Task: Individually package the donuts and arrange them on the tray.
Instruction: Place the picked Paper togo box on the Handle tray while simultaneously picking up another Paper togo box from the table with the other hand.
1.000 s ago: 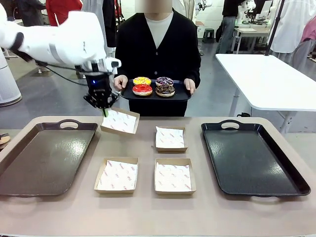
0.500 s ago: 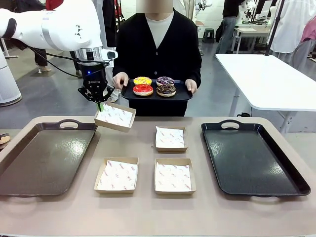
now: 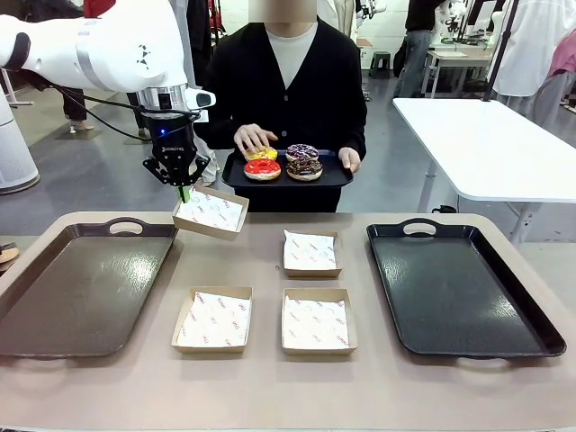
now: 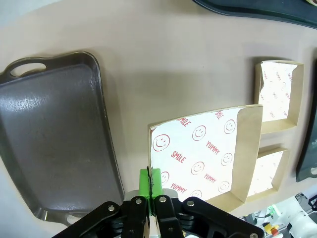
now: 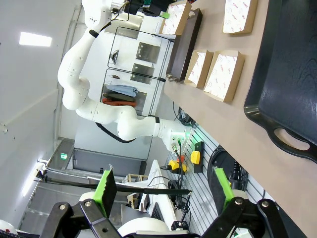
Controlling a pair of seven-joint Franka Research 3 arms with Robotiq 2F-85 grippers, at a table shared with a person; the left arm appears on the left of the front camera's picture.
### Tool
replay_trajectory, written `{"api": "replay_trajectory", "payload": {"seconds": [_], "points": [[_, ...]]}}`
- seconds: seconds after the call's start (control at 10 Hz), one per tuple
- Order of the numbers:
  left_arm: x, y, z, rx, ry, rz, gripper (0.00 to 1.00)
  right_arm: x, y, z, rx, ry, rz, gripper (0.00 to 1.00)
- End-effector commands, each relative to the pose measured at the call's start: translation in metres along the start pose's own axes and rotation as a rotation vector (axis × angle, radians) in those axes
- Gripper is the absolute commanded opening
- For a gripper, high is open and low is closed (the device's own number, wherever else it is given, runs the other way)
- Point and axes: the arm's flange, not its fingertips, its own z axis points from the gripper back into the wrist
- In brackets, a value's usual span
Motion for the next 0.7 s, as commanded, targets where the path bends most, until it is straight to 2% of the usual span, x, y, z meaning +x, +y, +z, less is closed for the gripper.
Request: {"api": "replay_trajectory", "payload": {"seconds": [0.0,0.6], "points": [[-0.0016,0.002,0.0027,-0.001,-0.012,0.003,0.0,-0.0006,0.0012,0.0005,0.009,-0.008,0.006,1.0],[-0.0016,0.002,0.0027,-0.001,-0.012,0.003,0.0,-0.0006,0.0012,0.0005,0.009,-0.008,0.006,1.0]]}}
